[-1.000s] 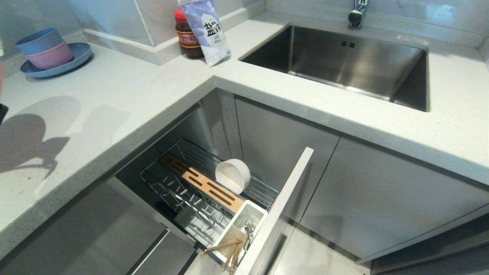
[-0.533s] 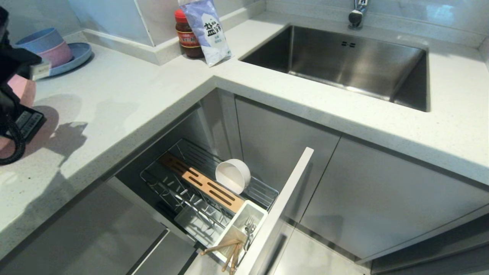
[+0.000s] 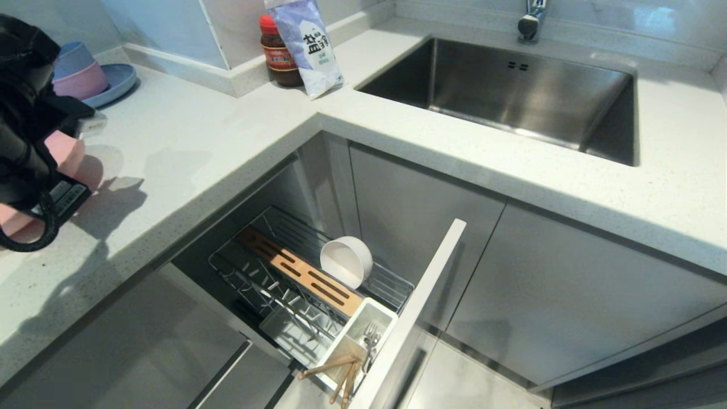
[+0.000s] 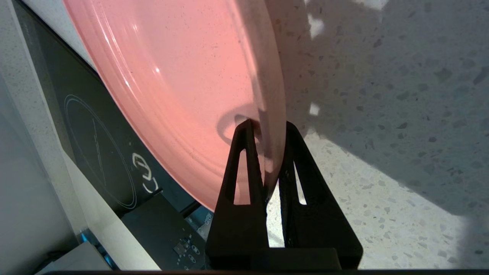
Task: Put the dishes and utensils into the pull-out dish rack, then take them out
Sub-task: Take the plate out of the cupboard
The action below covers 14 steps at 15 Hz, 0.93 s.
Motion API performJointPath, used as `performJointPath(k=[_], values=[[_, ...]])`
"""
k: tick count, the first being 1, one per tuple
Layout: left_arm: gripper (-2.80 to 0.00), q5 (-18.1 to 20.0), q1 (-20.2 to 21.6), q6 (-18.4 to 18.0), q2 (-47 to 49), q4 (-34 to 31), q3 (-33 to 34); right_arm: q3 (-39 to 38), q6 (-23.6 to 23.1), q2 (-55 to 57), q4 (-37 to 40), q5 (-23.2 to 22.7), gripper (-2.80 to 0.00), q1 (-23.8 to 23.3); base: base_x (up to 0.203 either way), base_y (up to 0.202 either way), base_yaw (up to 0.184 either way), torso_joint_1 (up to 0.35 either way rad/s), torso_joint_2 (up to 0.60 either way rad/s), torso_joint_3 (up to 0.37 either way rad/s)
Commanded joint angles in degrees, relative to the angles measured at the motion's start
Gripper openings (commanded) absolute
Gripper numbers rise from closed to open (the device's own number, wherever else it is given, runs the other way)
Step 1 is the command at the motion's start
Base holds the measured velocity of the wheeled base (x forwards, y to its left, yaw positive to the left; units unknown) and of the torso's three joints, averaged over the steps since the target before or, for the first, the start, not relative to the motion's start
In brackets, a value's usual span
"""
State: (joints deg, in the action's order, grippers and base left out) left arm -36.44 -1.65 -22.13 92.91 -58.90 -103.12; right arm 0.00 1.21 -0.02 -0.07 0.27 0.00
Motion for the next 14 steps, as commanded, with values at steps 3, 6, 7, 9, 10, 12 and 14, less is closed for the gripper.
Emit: performJointPath(k=[3,6,7,9,10,12,14], values=[[0.00,1.3,-0.4,0.0,0.6,0.0,-0.2,-0.1,0.0,-0.2,0.0,0.0,-2.80,0.0,0.000,0.000,0.000,0.000,0.00,0.000],[0.00,5.4,-0.6,0.1,0.3,0.1,-0.3,-0.1,0.0,-0.2,0.0,0.0,-2.80,0.0,0.000,0.000,0.000,0.000,0.00,0.000],[0.00,6.0,-0.9,0.3,0.0,0.1,-0.4,-0.1,0.0,-0.2,0.0,0.0,-2.80,0.0,0.000,0.000,0.000,0.000,0.00,0.000],[0.00,8.7,-1.6,1.3,-1.2,0.3,-1.5,-0.1,0.0,-0.2,0.0,0.0,-2.80,0.0,0.000,0.000,0.000,0.000,0.00,0.000],[0.00,10.3,-2.1,2.9,-2.0,0.4,-1.7,-0.1,0.0,-0.2,0.0,0.0,-2.80,0.0,0.000,0.000,0.000,0.000,0.00,0.000],[0.00,14.5,-3.7,9.2,-3.8,0.5,-1.7,-0.1,0.0,-0.2,0.0,0.0,-2.80,0.0,0.000,0.000,0.000,0.000,0.00,0.000],[0.00,20.4,-5.8,20.7,-6.7,0.7,-1.0,-0.1,0.0,-0.2,0.0,0.0,-2.80,0.0,0.000,0.000,0.000,0.000,0.00,0.000]])
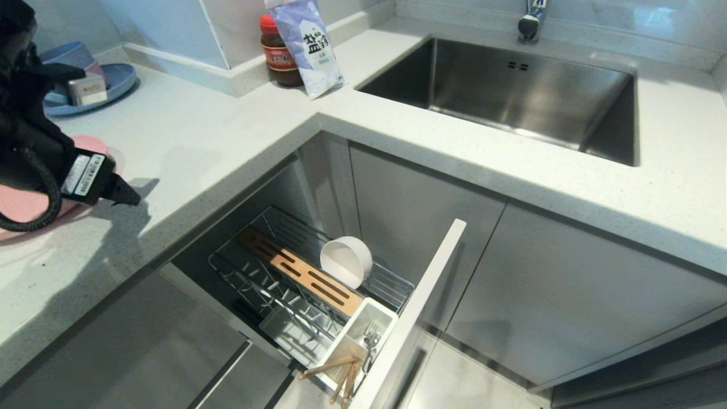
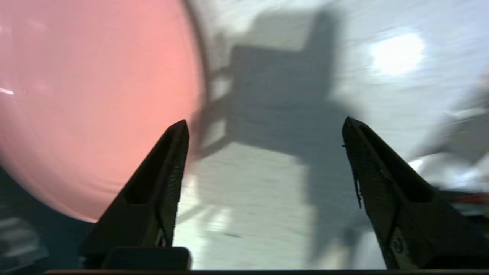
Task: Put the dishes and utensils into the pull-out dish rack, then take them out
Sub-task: Take the plate out of the cupboard, then take the bowl out of the cupboard
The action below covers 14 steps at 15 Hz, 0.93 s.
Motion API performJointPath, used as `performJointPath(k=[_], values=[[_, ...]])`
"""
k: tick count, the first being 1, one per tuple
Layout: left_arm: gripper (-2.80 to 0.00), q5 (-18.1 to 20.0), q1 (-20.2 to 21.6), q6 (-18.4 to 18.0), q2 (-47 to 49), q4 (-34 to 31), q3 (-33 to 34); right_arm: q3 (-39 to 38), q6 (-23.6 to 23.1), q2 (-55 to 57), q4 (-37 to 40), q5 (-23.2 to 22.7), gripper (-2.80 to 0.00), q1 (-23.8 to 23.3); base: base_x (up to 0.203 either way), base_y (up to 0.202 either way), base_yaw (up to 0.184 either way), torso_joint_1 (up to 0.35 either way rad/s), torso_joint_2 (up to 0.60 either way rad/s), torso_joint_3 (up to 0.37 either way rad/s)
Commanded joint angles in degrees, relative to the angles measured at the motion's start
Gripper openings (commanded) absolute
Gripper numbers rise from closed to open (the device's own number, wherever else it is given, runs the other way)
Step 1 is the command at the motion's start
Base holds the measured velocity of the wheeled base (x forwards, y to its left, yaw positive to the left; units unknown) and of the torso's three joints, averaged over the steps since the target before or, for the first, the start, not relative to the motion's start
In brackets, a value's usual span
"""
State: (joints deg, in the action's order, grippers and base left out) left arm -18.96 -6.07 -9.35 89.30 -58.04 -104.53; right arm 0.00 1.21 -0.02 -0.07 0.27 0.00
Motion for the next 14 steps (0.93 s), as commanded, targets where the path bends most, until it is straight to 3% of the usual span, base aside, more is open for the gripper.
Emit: performJointPath(k=[1,3,4,5,11,14], values=[[0.00,5.9,-1.7,13.2,-4.7,0.1,0.5,-0.1,0.0,-0.2,0.0,0.0,-2.80,0.0,0.000,0.000,0.000,0.000,0.00,0.000],[0.00,13.2,-2.6,22.1,-7.9,2.4,1.9,-0.1,0.0,-0.2,0.0,0.0,-2.80,0.0,0.000,0.000,0.000,0.000,0.00,0.000],[0.00,14.4,-2.9,22.6,-8.5,5.0,2.1,-0.1,0.0,-0.2,0.0,0.0,-2.80,0.0,0.000,0.000,0.000,0.000,0.00,0.000],[-2.80,14.7,-3.7,22.9,-10.1,6.6,2.8,-0.1,0.0,-0.2,0.0,0.0,-2.80,0.0,0.000,0.000,0.000,0.000,0.00,0.000],[-2.80,15.1,-6.3,23.3,-19.4,18.9,11.8,-0.1,0.0,-0.2,0.0,0.0,-2.80,0.0,0.000,0.000,0.000,0.000,0.00,0.000],[-2.80,15.3,-8.9,29.5,-19.8,27.3,15.1,-0.1,0.0,-0.2,0.0,0.0,-2.80,0.0,0.000,0.000,0.000,0.000,0.00,0.000]])
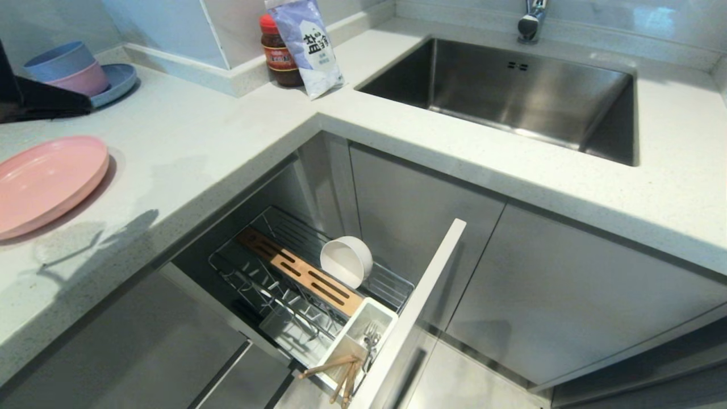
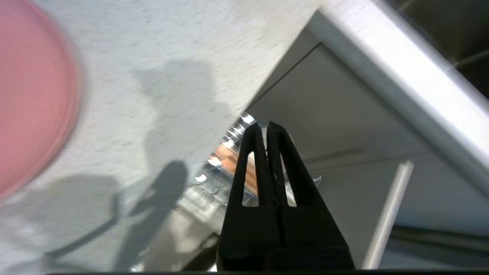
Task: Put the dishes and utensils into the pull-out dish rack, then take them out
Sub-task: Take the bowl out of the cupboard
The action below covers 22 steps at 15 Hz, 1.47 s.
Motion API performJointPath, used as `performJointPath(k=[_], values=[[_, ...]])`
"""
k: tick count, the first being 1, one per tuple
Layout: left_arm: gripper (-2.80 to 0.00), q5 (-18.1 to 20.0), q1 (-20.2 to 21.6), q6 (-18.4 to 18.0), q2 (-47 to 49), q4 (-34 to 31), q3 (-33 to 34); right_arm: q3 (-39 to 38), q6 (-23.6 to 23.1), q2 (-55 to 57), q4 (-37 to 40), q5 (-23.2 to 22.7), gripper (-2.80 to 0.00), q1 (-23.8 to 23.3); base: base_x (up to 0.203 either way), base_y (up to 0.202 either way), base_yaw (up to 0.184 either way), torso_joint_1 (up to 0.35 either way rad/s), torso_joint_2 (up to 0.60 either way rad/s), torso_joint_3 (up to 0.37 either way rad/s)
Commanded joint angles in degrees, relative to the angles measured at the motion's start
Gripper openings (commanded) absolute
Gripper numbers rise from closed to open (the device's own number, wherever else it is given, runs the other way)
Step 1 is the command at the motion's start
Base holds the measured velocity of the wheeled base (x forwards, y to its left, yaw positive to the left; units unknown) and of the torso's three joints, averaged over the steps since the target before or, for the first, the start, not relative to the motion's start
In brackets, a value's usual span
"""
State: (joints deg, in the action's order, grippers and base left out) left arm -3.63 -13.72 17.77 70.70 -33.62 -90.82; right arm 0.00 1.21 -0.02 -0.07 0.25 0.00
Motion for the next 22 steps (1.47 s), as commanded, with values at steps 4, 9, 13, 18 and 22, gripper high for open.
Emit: performJointPath(k=[4,9,13,18,22], values=[[-2.80,-0.1,-12.6,13.8,0.3,9.1,5.8,-0.1,0.0,-0.2,0.0,0.0,-2.80,0.0,0.000,0.000,0.000,0.000,0.00,0.000],[-2.80,-0.4,-17.6,24.4,10.3,11.8,9.8,-0.1,0.0,-0.2,0.0,0.0,-2.80,0.0,0.000,0.000,0.000,0.000,0.00,0.000],[-2.80,-0.5,-19.5,29.5,17.3,12.9,12.0,-0.1,0.0,-0.2,0.0,0.0,-2.80,0.0,0.000,0.000,0.000,0.000,0.00,0.000],[-2.80,-4.6,-20.3,31.3,26.1,20.4,16.2,-0.1,0.0,-0.2,0.0,0.0,-2.80,0.0,0.000,0.000,0.000,0.000,0.00,0.000],[-2.80,-9.6,-20.4,31.4,34.1,25.5,17.6,-0.1,0.0,-0.2,0.0,0.0,-2.80,0.0,0.000,0.000,0.000,0.000,0.00,0.000]])
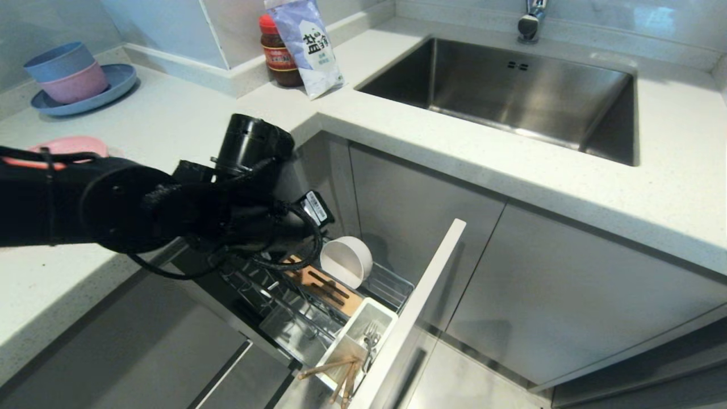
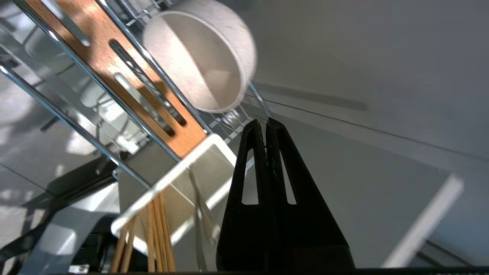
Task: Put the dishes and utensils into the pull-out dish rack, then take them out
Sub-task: Take the bowl out of the cupboard
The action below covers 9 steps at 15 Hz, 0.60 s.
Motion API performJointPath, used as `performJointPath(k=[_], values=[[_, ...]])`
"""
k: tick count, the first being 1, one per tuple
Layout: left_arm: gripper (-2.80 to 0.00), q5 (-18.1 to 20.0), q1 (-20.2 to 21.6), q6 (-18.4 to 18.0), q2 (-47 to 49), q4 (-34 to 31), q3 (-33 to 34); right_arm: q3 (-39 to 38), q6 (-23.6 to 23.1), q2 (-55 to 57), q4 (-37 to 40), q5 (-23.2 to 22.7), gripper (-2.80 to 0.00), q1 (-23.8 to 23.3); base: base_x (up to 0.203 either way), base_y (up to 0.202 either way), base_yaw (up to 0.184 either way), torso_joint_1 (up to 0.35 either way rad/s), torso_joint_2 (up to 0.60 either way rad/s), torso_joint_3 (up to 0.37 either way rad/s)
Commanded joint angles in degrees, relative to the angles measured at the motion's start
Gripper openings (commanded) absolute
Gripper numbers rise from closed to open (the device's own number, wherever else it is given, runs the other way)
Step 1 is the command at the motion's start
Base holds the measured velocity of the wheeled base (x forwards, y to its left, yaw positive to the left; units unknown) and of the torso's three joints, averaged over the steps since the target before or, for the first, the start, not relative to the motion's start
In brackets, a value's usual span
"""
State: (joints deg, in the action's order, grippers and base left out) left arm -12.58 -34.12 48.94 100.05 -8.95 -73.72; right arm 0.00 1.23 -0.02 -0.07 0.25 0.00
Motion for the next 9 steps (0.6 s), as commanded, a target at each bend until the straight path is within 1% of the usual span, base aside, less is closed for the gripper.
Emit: performJointPath(k=[1,4,5,6,8,9], values=[[-2.80,-1.4,0.0,0.2,6.4,2.5,1.2,-0.1,0.0,-0.2,0.0,0.0,-2.80,0.0,0.000,0.000,0.000,0.000,0.00,0.000],[-2.80,-1.9,-0.2,0.0,10.2,6.1,2.6,-0.1,0.0,-0.2,0.0,0.0,-2.80,0.0,0.000,0.000,0.000,0.000,0.00,0.000],[0.00,-2.0,-0.2,-0.1,11.2,6.4,2.6,-0.1,0.0,-0.2,0.0,0.0,-2.80,0.0,0.000,0.000,0.000,0.000,0.00,0.000],[0.00,-2.0,-0.2,-0.4,12.2,6.6,2.4,-0.1,0.0,-0.2,0.0,0.0,-2.80,0.0,0.000,0.000,0.000,0.000,0.00,0.000],[0.00,-2.3,-0.2,-2.0,13.9,9.2,2.1,-0.1,0.0,-0.2,0.0,0.0,-2.80,0.0,0.000,0.000,0.000,0.000,0.00,0.000],[0.00,-2.3,-0.2,-2.1,14.7,10.1,1.7,-0.1,0.0,-0.2,0.0,0.0,-2.80,0.0,0.000,0.000,0.000,0.000,0.00,0.000]])
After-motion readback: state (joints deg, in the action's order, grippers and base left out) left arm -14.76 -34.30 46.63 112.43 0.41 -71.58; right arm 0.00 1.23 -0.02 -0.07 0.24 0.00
